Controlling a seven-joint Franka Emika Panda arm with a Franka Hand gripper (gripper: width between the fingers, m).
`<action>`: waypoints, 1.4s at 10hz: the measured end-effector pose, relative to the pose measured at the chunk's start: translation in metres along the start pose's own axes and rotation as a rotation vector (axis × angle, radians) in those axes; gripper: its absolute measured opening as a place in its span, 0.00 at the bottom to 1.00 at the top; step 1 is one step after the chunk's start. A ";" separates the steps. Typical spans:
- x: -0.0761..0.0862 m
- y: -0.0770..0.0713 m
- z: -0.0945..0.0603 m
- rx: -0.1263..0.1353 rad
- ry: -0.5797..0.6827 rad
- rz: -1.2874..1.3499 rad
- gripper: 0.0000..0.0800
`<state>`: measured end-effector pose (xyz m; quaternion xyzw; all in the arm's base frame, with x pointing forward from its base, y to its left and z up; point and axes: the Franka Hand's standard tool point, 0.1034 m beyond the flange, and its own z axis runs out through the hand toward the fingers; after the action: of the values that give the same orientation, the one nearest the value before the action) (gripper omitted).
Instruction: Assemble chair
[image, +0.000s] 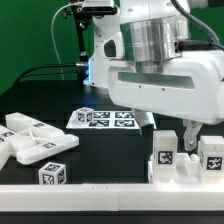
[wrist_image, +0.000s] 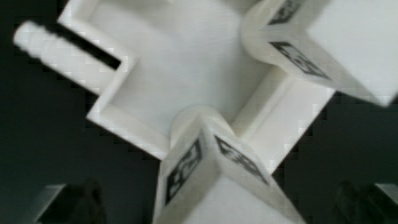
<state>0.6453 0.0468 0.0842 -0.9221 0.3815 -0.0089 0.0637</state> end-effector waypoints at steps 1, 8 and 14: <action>0.000 0.001 0.001 -0.028 0.018 -0.202 0.81; 0.007 0.007 0.006 -0.038 0.027 -0.341 0.36; 0.005 0.000 0.009 0.009 0.014 0.518 0.36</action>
Offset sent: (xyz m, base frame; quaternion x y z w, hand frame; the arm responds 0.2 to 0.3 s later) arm 0.0000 0.0000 0.0000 0.0000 0.0000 -0.1938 0.9810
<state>0.6489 0.0441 0.0752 -0.7933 0.6053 -0.0004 0.0655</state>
